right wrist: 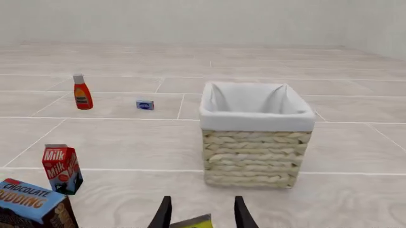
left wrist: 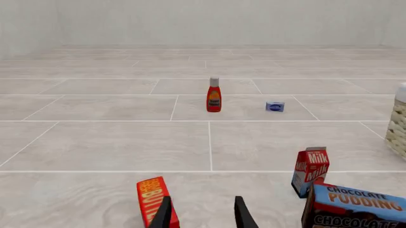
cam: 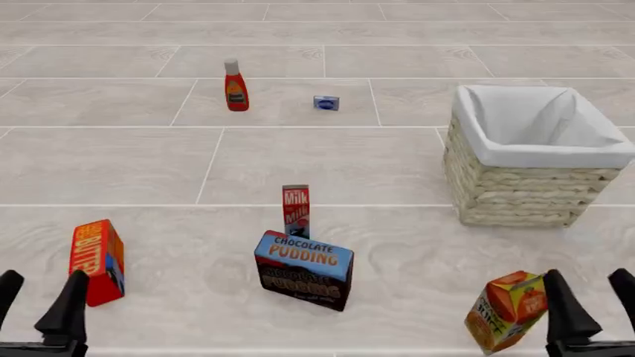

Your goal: Pick the milk and place it in the basket.

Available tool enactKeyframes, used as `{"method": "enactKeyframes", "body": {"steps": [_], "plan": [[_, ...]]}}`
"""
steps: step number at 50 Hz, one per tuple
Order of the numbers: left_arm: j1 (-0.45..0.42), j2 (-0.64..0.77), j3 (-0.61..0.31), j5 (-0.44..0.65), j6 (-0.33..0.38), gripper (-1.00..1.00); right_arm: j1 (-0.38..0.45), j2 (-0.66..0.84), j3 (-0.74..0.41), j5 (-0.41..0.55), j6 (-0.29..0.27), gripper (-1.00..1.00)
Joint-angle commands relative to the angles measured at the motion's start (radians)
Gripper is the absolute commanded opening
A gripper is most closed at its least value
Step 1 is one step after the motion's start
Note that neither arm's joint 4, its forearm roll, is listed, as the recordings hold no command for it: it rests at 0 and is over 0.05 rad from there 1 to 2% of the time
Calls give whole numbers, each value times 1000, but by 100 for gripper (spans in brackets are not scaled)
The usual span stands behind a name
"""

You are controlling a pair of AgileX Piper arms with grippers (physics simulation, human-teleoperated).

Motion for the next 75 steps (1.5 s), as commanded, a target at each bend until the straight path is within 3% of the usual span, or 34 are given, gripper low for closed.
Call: {"method": "enactKeyframes", "body": {"steps": [1, 2, 3, 4, 7, 9, 15, 17, 19, 26, 27, 28, 35, 39, 46, 50, 51, 59, 75], "plan": [[0, 5, -3, -1, 0, 100, -46, -7, 5, 38, -95, 100], [0, 5, -3, -1, 0, 100, -44, -7, 5, 40, -104, 100], [0, 5, -3, -1, 0, 100, -16, 275, -39, -187, -105, 100], [0, 5, -3, -1, 0, 100, 2, 351, -58, -237, -105, 100], [0, 5, -3, -1, 0, 100, 16, 350, -57, -245, -86, 100], [0, 5, -3, -1, 0, 100, 75, 455, -151, -252, -86, 100], [0, 5, -3, -1, 0, 100, 131, 465, -136, -277, -95, 100], [0, 5, -3, -1, 0, 100, 181, 519, -275, -216, -81, 100], [0, 5, -3, -1, 0, 100, 225, 513, -271, -249, -35, 100], [0, 5, -3, -1, 0, 100, 250, 558, -253, -277, -64, 100], [0, 5, -3, -1, 0, 100, 222, 649, -368, -207, -79, 100], [0, 5, -3, -1, 0, 100, 251, 700, -432, -184, -41, 100], [0, 5, -3, -1, 0, 100, 286, 832, -538, -151, -50, 100], [0, 5, -3, -1, 0, 100, 358, 910, -635, -116, -3, 100], [0, 5, -3, -1, 0, 100, 396, 1007, -766, -55, 27, 100], [0, 5, -3, -1, 0, 100, 405, 1034, -814, -38, 27, 100], [0, 5, -3, -1, 0, 100, 428, 1068, -854, -25, 57, 100], [0, 5, -3, -1, 0, 100, 476, 1191, -971, 19, 105, 100], [0, 5, -3, -1, 0, 100, 456, 1340, -1141, 143, 127, 100]]}}
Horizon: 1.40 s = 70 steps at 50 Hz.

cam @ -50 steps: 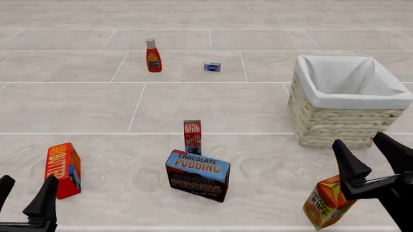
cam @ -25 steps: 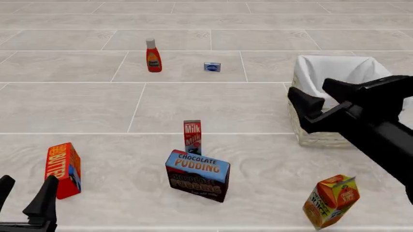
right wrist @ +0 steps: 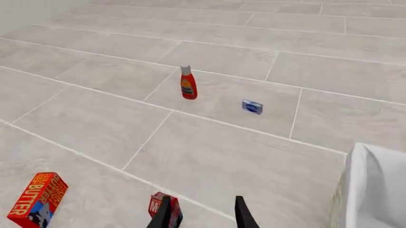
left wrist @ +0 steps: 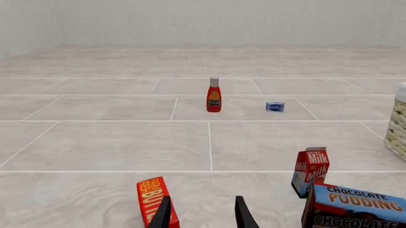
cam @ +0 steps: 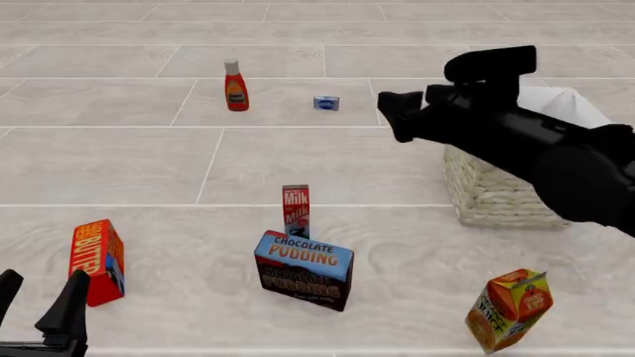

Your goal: Pick the milk and place it in the basket.

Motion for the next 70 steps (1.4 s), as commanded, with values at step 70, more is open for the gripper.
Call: {"method": "enactKeyframes", "body": {"steps": [70], "plan": [[0, 0, 0, 0, 0, 100, 155, 634, -578, 372, 289, 100]]}}
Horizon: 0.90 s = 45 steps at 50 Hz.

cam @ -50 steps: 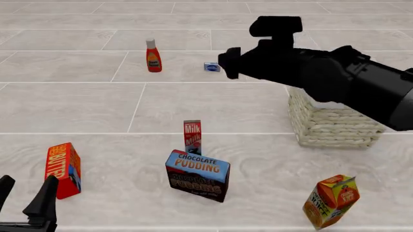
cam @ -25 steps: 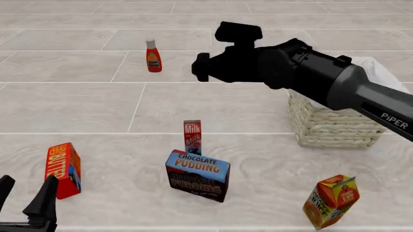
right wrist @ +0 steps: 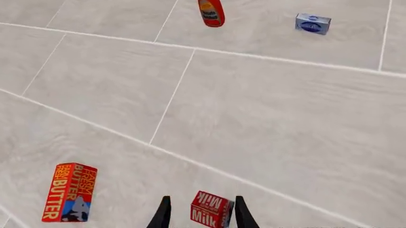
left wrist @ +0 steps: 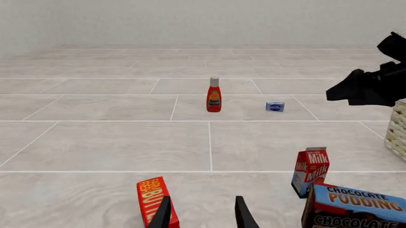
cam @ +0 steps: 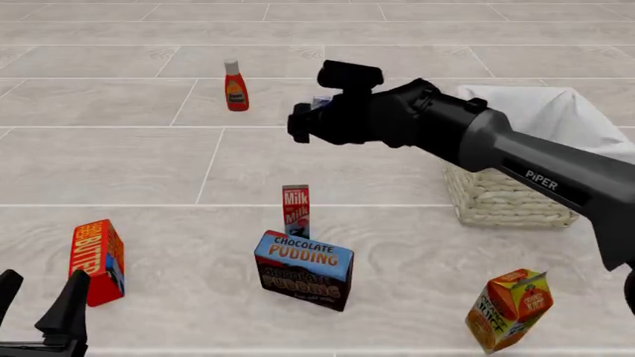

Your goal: Pick the milk and place it in the basket.

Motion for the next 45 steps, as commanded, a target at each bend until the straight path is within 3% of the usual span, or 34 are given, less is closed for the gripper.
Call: {"method": "enactKeyframes", "body": {"steps": [1, 45], "plan": [[0, 0, 0, 0, 0, 100, 17, 52, -8, 0, 23, 100], [0, 0, 0, 0, 0, 100, 42, 189, 30, -51, 28, 100]]}}
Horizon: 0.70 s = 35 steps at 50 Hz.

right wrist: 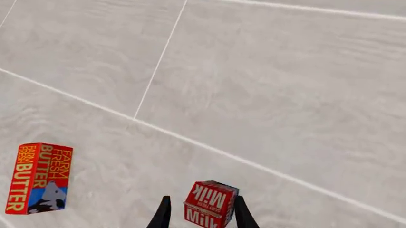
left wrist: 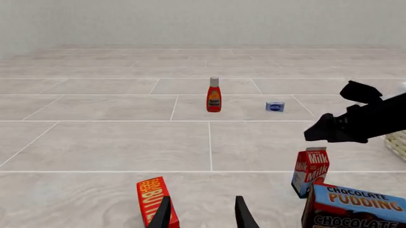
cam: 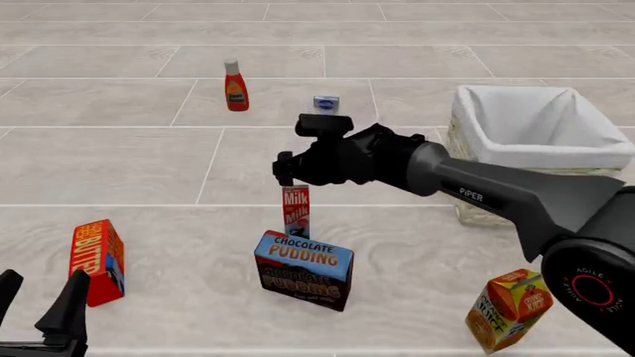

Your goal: Pick the milk and place it in the basket.

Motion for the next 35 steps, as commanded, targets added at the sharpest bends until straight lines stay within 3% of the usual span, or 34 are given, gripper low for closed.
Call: {"method": "enactKeyframes", "body": {"steps": [1, 35], "plan": [[0, 0, 0, 0, 0, 100, -2, 31, 0, -10, 3, 100], [0, 0, 0, 0, 0, 100, 20, 94, 9, -40, 43, 100]]}}
